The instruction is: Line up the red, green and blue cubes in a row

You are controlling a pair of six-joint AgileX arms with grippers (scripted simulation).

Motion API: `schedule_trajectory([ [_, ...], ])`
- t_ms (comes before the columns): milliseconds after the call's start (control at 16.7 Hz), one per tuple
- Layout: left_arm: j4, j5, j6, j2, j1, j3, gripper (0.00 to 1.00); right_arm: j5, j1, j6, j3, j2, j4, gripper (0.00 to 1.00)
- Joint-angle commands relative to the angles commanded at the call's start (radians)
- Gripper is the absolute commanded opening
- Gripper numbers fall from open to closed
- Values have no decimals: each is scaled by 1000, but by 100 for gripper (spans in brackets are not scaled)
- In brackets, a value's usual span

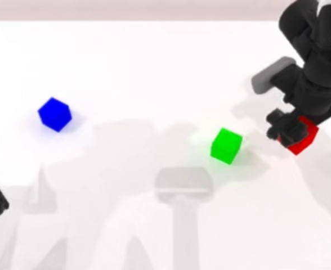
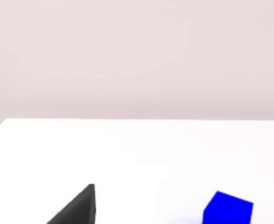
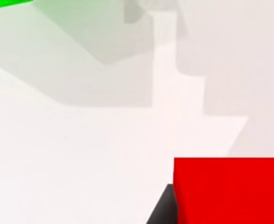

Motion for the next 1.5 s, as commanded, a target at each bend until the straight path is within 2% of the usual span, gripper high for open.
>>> schedule_trajectory([
  [360, 0, 0, 0, 0, 0, 0, 100, 0, 4, 13, 9, 10, -4, 0],
  [600, 0, 0, 0, 0, 0, 0, 100, 6, 94, 159, 111, 73, -51, 0],
  [780, 0, 0, 0, 0, 0, 0, 100, 12, 203, 377, 225, 143, -108, 0],
  [1200, 0, 0, 0, 0, 0, 0, 100, 27, 505, 1058, 509, 310, -256, 0],
  [1380, 0, 0, 0, 0, 0, 0, 100, 35, 606, 1249, 600, 348, -293, 0],
  [1500, 0, 0, 0, 0, 0, 0, 100, 39, 649, 1324, 638, 357, -305, 0],
])
